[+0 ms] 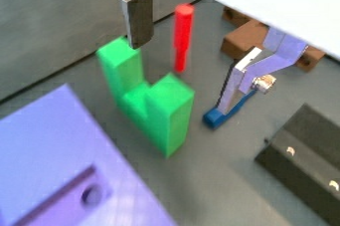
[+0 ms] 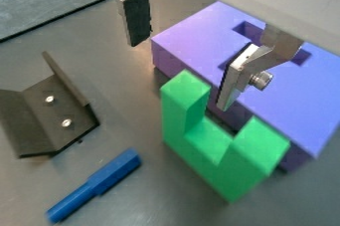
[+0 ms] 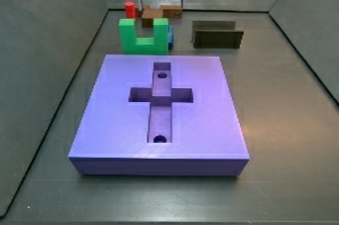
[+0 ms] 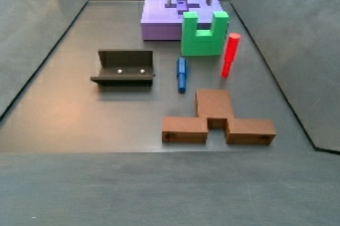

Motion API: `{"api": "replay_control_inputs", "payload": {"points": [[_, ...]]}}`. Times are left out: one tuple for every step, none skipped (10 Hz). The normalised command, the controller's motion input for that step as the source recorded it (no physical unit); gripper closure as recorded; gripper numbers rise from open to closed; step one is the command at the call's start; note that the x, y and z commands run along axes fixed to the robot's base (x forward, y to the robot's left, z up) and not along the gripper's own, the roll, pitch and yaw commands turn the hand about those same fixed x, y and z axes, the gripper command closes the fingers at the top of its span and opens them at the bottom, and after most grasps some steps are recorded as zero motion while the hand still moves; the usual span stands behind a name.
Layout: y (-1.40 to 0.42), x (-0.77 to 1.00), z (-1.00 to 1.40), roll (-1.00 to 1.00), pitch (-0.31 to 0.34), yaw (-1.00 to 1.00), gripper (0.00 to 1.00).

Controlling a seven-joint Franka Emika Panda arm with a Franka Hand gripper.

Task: Pick up the green object. Move up. Move to above the board. Insert the green object.
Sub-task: Pick up the green object.

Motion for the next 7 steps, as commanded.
{"api": "replay_control_inputs", "payload": {"points": [[-0.36, 0.32, -0.25, 0.06, 0.0, 0.39, 0.0], [-0.03, 0.13, -0.37, 0.03, 0.0, 0.04, 0.0], [0.0, 0.0, -0.31, 0.08, 0.0, -0.03, 0.0], [0.05, -0.06, -0.22, 0.12, 0.0, -0.33, 0.0], [0.09, -0.13, -0.18, 0.13, 0.011, -0.39, 0.0], [0.08, -0.07, -0.18, 0.12, 0.023, -0.36, 0.0], [0.06, -0.05, -0.2, 0.07, 0.009, -0.33, 0.0]]}}
